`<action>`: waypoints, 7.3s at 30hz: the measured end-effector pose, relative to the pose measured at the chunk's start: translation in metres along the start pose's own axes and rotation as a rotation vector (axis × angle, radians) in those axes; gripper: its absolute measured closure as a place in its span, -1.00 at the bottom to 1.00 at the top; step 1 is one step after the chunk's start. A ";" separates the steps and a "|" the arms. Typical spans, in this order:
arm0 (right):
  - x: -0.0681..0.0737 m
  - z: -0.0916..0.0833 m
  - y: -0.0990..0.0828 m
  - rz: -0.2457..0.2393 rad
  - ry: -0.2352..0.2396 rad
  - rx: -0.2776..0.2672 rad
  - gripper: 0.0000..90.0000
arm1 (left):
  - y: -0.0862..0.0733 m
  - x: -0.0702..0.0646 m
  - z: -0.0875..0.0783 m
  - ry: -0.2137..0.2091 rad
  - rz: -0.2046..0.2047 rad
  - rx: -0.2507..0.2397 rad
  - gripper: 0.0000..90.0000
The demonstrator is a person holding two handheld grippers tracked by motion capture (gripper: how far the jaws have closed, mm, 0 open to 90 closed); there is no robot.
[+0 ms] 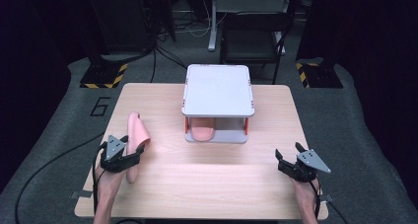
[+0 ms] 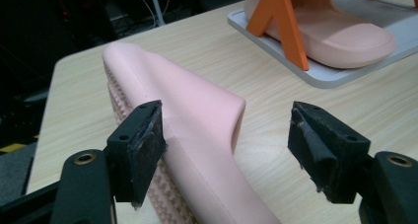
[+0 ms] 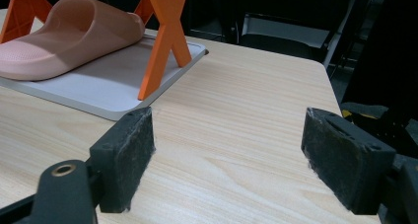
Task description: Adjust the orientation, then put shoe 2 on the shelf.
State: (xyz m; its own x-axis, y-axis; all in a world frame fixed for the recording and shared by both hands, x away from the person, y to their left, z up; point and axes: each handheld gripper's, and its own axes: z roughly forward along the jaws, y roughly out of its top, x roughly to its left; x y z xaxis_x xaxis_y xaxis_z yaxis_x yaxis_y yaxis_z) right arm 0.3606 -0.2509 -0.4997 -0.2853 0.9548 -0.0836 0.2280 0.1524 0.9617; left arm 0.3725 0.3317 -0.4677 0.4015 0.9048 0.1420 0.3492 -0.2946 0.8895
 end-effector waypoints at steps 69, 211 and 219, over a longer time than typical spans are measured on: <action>-0.002 0.000 0.000 0.031 0.016 -0.008 -0.56 | -0.043 0.073 -0.022 0.119 -0.293 -0.098 -0.39; 0.057 0.142 0.158 -0.035 0.402 0.108 -0.51 | 0.031 -0.184 0.115 -0.625 0.233 0.144 -0.50; 0.058 0.142 0.158 -0.031 0.399 0.109 -0.51 | 0.040 -0.192 0.130 -0.555 0.205 0.122 -0.45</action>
State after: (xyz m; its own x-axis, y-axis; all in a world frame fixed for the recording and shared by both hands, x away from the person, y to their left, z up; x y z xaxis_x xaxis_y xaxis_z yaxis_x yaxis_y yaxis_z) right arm 0.5124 -0.1355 -0.3901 -0.6274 0.7785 0.0159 0.3045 0.2265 0.9252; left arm 0.4197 0.1061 -0.5158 0.8414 0.5397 0.0277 0.2997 -0.5087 0.8071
